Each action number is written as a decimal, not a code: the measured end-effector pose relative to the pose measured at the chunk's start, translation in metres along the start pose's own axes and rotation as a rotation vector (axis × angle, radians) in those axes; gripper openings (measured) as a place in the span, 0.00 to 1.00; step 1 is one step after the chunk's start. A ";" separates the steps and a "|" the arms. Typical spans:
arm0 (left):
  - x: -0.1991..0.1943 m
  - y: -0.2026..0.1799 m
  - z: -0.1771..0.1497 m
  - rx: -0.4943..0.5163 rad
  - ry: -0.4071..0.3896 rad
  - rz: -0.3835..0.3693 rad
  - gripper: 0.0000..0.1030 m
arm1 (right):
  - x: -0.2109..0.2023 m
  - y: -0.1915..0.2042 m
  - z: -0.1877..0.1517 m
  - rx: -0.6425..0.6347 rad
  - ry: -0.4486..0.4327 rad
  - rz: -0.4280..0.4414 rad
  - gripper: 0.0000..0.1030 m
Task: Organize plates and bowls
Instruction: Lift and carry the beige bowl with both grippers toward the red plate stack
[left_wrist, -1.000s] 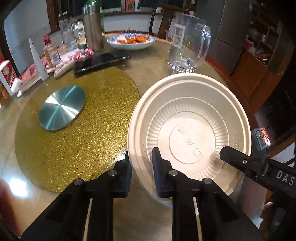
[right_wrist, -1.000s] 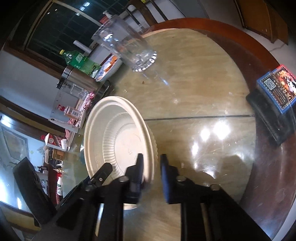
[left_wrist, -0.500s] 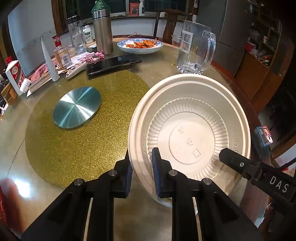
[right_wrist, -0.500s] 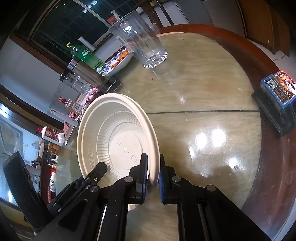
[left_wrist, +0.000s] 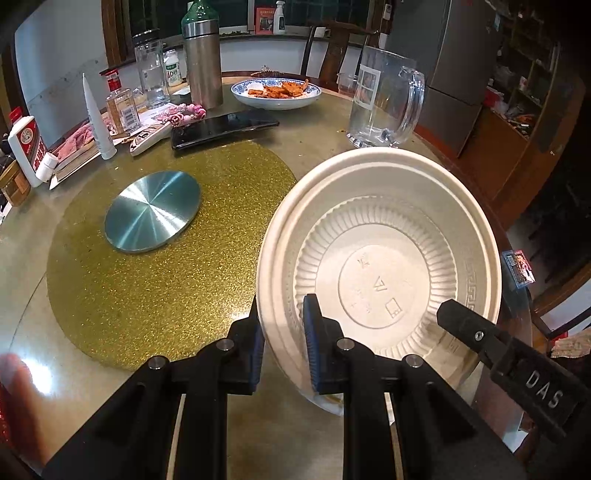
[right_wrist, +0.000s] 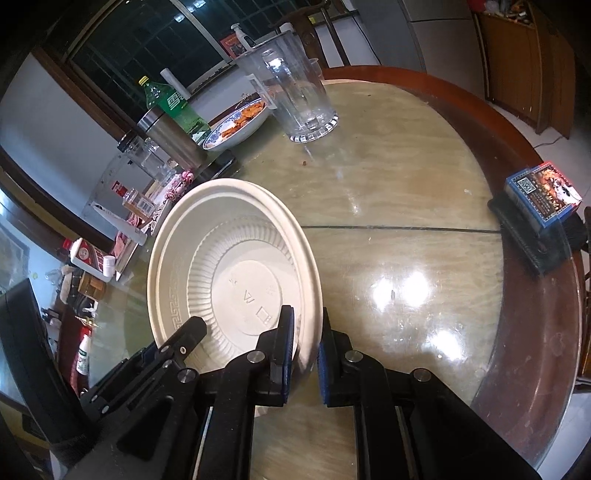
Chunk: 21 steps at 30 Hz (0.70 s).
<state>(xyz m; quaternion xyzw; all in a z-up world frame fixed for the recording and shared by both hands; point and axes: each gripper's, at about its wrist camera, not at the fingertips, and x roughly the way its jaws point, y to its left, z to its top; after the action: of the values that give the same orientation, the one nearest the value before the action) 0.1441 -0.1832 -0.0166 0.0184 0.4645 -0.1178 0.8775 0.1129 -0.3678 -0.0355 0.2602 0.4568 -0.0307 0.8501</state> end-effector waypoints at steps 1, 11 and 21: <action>-0.001 0.000 0.000 0.001 -0.004 0.001 0.17 | -0.001 0.002 -0.001 -0.008 -0.004 -0.008 0.11; -0.006 0.002 -0.001 -0.005 -0.023 0.006 0.17 | -0.008 0.010 -0.006 -0.034 -0.029 -0.038 0.11; -0.010 0.004 0.000 -0.016 -0.033 0.008 0.17 | -0.008 0.017 -0.006 -0.052 -0.032 -0.048 0.11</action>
<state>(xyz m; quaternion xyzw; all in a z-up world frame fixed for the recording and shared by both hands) 0.1397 -0.1770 -0.0090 0.0114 0.4506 -0.1107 0.8858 0.1086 -0.3520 -0.0247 0.2263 0.4500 -0.0433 0.8628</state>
